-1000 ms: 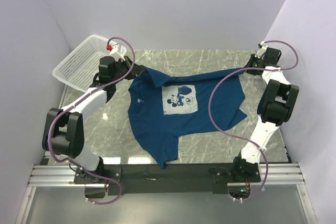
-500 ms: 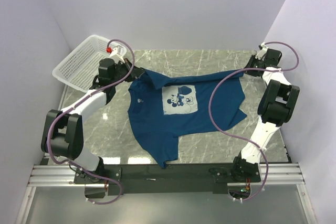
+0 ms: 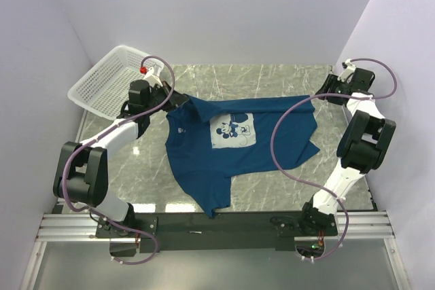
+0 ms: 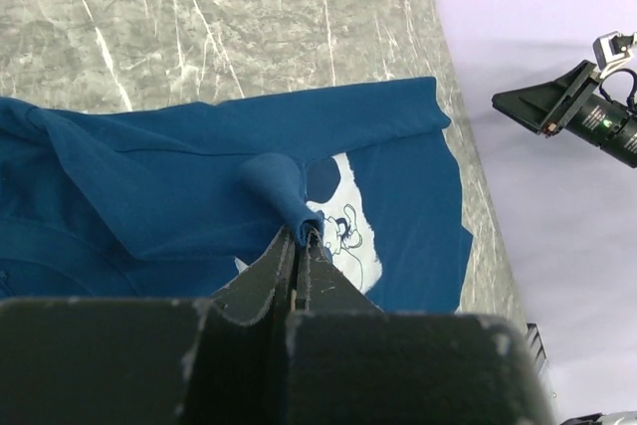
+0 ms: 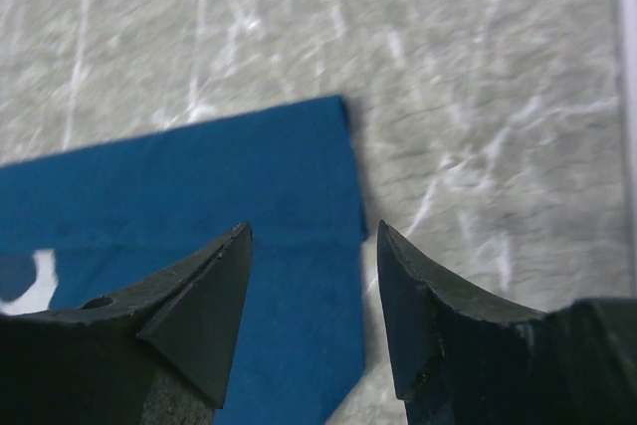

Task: Fold and stack the t-shirts
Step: Fold the tshirt

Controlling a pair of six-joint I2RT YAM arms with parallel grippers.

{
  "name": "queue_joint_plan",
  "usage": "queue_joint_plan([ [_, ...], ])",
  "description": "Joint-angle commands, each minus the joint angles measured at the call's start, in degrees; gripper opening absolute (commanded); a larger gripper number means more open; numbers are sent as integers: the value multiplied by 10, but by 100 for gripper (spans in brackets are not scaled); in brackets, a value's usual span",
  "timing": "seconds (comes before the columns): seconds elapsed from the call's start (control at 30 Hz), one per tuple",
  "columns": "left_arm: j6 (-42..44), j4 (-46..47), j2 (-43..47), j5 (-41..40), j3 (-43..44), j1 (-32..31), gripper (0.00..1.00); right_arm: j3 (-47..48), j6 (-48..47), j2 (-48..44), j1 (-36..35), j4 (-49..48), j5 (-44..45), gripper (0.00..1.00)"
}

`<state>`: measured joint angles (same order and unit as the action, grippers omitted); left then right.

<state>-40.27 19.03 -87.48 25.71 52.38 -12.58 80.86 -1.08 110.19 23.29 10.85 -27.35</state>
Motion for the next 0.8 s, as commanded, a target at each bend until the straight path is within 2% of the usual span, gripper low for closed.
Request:
queue_joint_plan([
  [0.0,-7,28,11,19,-1,-3,1,-10,-28,-39,-1,2,-58,61],
  [0.4,-10,22,9,17,-14,-13,1,-40,-38,-64,-1,8,-92,61],
  [0.77,-3,-14,49,-29,-47,-24,1,-51,-38,-75,-1,8,-100,61],
])
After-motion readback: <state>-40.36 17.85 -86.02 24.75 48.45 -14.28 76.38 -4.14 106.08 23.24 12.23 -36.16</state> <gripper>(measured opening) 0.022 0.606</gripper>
